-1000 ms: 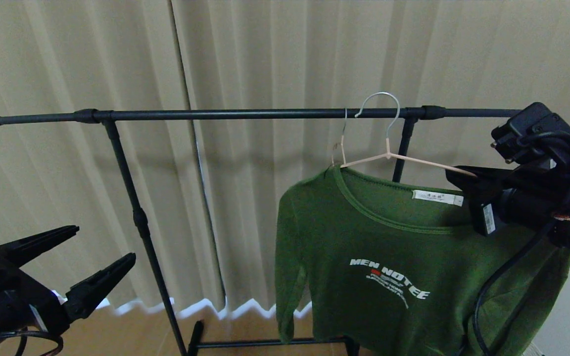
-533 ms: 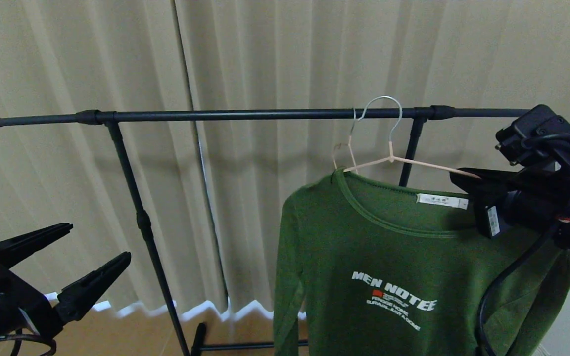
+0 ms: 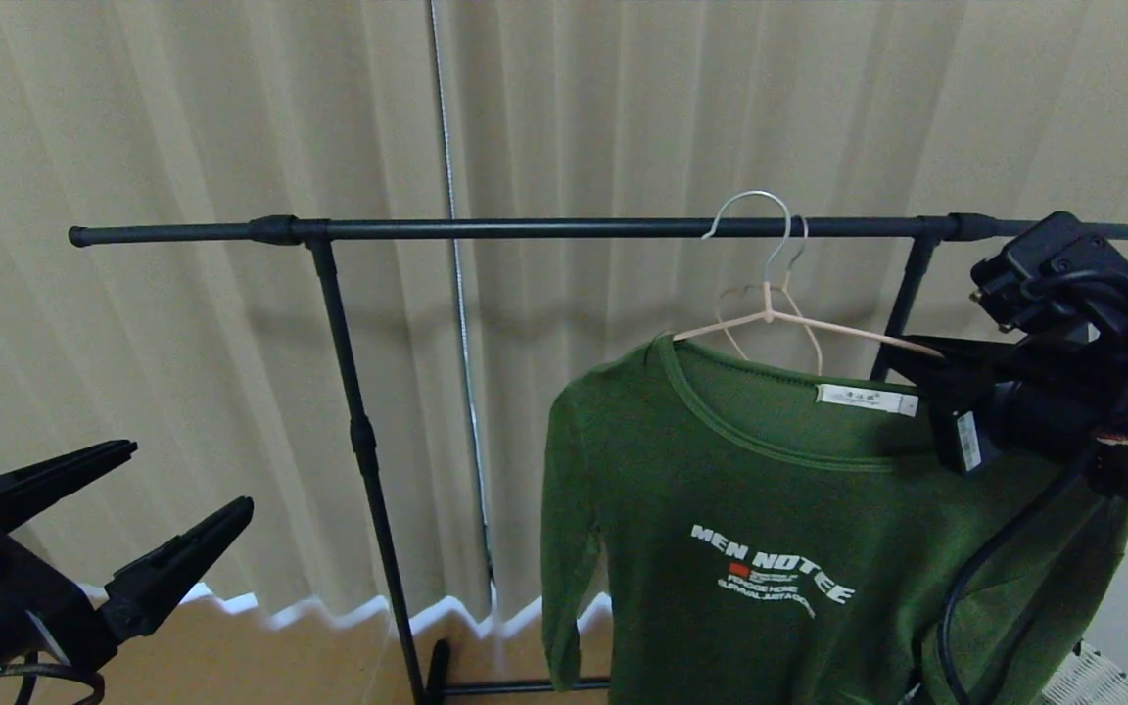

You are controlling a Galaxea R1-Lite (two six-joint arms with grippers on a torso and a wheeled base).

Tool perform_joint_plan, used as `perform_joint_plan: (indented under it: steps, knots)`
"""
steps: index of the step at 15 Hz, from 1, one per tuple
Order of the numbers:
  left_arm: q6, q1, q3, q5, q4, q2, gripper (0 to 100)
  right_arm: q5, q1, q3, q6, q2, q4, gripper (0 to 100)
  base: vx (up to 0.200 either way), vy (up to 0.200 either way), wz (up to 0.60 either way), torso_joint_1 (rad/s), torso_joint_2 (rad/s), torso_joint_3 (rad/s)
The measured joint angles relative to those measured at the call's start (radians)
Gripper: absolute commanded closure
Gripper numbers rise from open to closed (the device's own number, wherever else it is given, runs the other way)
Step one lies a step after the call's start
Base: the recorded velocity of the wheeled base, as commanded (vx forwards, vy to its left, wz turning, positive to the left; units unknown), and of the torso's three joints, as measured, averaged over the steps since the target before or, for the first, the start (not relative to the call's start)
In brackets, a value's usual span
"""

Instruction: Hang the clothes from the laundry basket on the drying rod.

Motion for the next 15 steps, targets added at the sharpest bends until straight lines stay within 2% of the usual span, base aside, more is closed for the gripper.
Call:
perform_joint_plan:
  steps: [6,10,15]
  knots:
    - [0.001,-0.001,0.011,0.0,-0.001,-0.023,0,-0.02,-0.001,-0.003,0.0,0.0,0.001,100,0.0,0.0,0.0,0.0,0.0,0.0]
    - [-0.003,-0.001,0.004,0.0,0.002,-0.033,0,-0.125,-0.013,-0.01,0.051,0.029,-0.001,100,0.0,0.0,0.0,0.0,0.0,0.0]
    - [-0.004,0.003,0.002,0.0,0.005,-0.032,0,-0.145,-0.019,-0.016,0.056,0.057,-0.003,100,0.2,0.0,0.0,0.001,0.0,0.003]
